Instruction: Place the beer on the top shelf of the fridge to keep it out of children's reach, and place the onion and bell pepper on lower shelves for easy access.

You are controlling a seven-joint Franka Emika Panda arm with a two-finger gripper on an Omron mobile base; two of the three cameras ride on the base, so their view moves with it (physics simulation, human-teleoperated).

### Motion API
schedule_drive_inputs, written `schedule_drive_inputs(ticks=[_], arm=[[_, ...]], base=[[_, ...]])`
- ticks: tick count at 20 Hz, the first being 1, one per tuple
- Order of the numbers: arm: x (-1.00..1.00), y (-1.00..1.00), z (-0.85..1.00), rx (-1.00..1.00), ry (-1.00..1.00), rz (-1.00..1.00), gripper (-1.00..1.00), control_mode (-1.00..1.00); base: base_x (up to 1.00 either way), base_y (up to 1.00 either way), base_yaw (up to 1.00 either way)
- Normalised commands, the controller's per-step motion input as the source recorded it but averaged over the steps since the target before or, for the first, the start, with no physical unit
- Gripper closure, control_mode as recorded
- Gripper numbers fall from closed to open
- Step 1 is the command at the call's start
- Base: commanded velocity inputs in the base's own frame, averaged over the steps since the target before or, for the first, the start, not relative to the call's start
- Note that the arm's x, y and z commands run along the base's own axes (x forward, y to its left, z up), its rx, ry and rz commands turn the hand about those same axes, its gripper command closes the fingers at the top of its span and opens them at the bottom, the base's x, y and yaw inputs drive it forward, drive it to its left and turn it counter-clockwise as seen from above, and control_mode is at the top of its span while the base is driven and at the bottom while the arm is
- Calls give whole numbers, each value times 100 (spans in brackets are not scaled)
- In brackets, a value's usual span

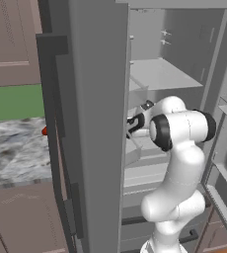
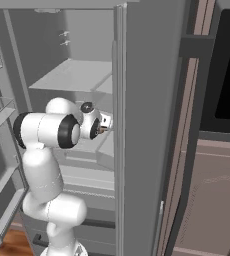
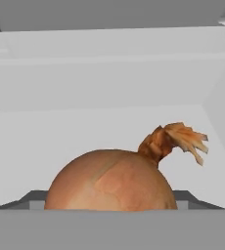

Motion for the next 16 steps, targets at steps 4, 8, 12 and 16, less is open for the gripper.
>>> schedule_drive_inputs(ticks=[4,8,12,16], arm=[[42,0,-49,0,0,0,-100,-100],[-10,0,-42,0,-5,0,-100,-100],[-66,0,-7,0,-15,0,-100,-100],[-92,0,0,0,-16,0,-100,-100]], base=[[0,0,0],[0,0,0],[0,0,0],[0,0,0]])
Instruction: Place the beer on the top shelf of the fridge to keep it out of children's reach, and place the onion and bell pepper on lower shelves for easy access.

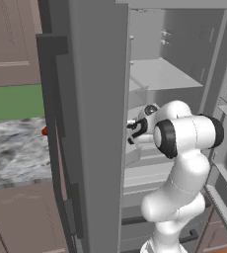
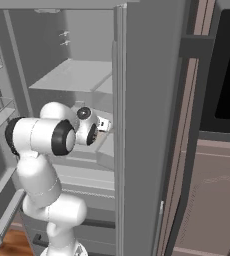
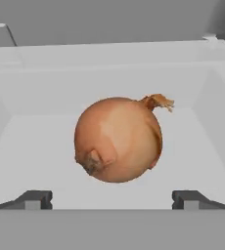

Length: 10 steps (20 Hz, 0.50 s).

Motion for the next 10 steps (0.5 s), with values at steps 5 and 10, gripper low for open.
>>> schedule_drive_inputs(ticks=[5,10], arm=[[-65,-7,22,0,-3,0,-100,-100],[-100,-16,59,0,0,0,-100,-100]], base=[[0,0,0],[0,0,0]])
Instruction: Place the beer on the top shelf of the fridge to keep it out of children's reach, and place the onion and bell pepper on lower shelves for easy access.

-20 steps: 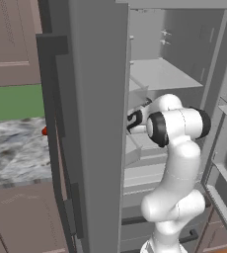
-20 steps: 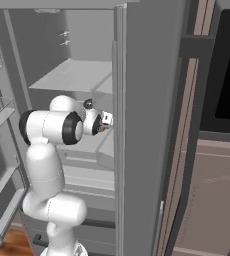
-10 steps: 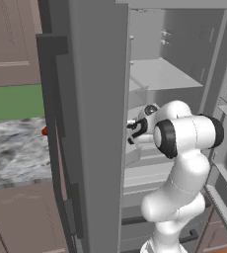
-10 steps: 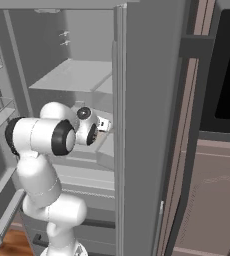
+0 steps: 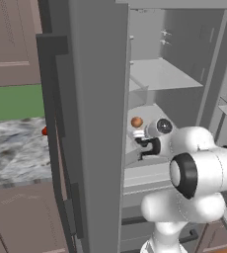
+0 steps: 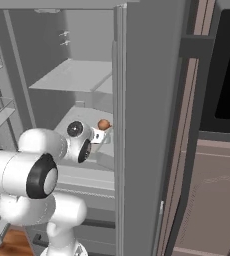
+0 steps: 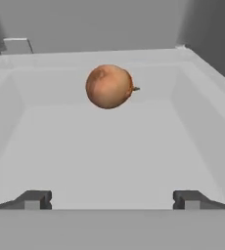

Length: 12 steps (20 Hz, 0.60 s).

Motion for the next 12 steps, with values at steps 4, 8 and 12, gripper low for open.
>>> schedule_drive_inputs(ticks=[4,8,12], arm=[[-100,-14,100,0,1,0,-100,-100],[-93,-1,100,0,13,0,-100,-100],[-92,0,100,-1,21,3,-100,-100]], base=[[0,0,0],[0,0,0],[0,0,0]])
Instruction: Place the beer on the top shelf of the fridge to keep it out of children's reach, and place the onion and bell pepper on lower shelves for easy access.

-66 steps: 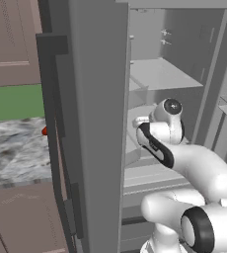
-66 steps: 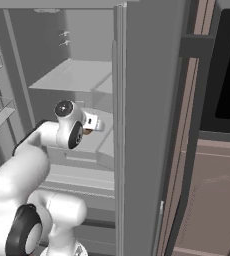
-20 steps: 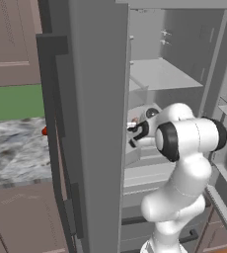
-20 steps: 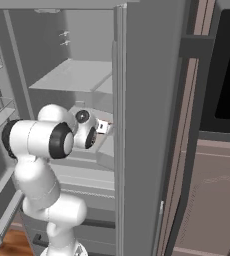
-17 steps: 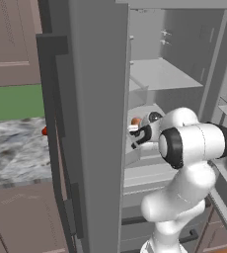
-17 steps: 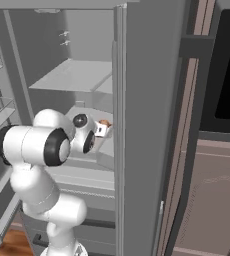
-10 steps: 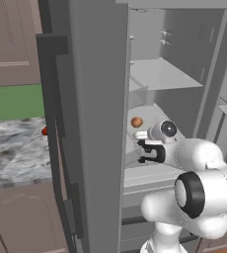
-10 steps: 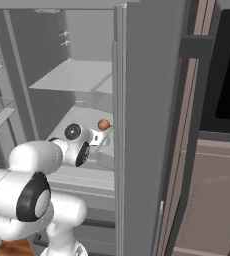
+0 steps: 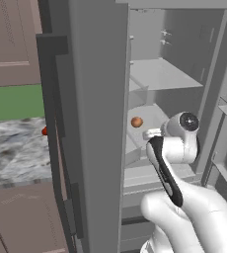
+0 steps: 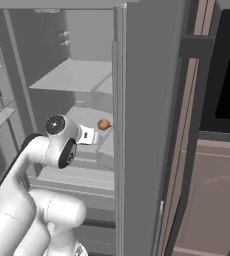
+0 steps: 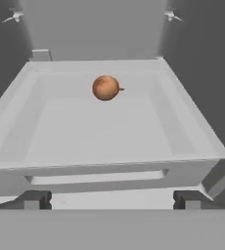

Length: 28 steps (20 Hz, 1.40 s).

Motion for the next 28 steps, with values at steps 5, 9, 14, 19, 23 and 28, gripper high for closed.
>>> schedule_drive_inputs(ticks=[5,9,14,19,23,28], arm=[[-78,0,99,-5,17,2,-100,-100],[-60,0,86,-5,12,4,-100,-100],[-69,1,45,-4,2,7,-100,-100],[-84,3,3,-4,-3,7,-100,-100],[0,0,0,0,0,0,-100,100],[0,0,0,0,0,0,-100,100]], base=[[0,0,0],[0,0,0],[0,0,0],[0,0,0],[-100,15,10],[-100,39,9]])
